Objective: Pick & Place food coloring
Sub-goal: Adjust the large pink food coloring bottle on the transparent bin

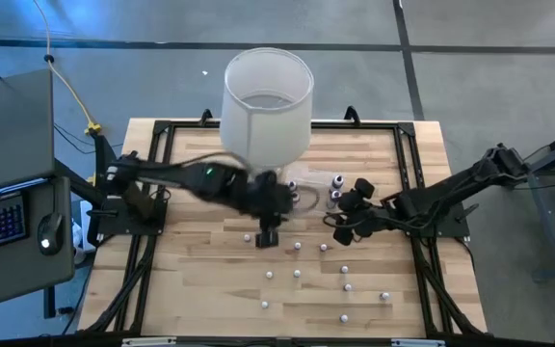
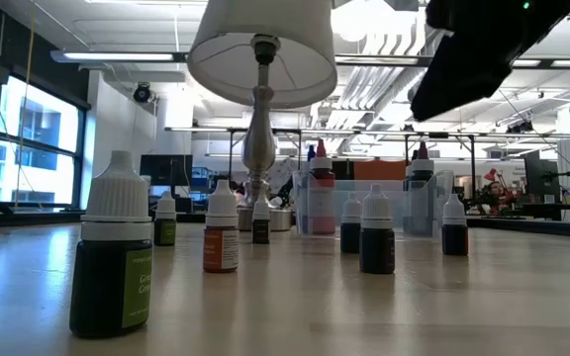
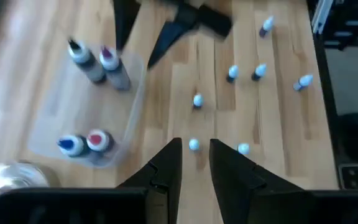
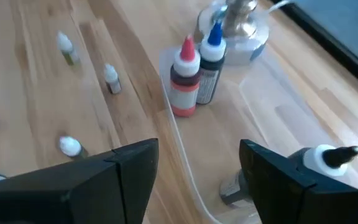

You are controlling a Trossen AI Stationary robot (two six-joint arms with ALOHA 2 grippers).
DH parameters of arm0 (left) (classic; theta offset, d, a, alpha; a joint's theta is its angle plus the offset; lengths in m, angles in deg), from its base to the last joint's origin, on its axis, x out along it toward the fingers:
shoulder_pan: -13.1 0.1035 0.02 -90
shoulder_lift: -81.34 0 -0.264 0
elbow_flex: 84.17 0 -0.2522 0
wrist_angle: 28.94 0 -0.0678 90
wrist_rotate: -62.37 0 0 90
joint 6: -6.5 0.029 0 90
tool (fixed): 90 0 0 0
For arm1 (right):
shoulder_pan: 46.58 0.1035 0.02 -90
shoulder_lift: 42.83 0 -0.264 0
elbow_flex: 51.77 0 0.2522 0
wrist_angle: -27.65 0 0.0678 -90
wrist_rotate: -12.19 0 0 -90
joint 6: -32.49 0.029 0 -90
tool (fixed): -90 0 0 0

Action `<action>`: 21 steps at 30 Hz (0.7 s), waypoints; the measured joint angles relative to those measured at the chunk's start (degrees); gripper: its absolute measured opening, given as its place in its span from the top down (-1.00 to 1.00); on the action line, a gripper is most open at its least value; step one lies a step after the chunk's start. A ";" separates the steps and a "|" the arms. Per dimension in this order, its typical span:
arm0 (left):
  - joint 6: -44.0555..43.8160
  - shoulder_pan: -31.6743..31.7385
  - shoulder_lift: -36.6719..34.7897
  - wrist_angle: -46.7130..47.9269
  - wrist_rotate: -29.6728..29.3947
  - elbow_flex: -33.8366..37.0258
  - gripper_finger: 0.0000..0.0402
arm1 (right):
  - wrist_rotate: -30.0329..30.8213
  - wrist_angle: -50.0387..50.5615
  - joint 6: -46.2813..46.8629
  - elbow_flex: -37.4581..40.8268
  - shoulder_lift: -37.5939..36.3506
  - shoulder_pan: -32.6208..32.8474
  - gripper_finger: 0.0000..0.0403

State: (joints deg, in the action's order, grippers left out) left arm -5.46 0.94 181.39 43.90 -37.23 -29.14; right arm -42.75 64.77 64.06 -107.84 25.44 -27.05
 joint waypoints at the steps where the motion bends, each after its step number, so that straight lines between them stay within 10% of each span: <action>1: -0.59 -1.72 -0.50 0.82 -2.65 -0.08 0.61 | -0.46 -0.33 -0.78 0.00 0.71 -0.73 -0.04; 15: -38.43 -29.44 -5.53 31.19 -43.89 2.70 0.61 | -13.03 -23.93 -11.16 0.02 14.13 -11.45 0.77; 21: -49.32 -36.16 -5.92 29.72 -47.52 12.36 0.61 | -15.08 -25.03 -10.67 0.02 18.23 -16.33 0.96</action>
State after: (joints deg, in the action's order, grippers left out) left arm -54.77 -35.22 175.47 73.62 -84.75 -16.78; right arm -57.83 39.74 53.39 -107.81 43.66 -43.38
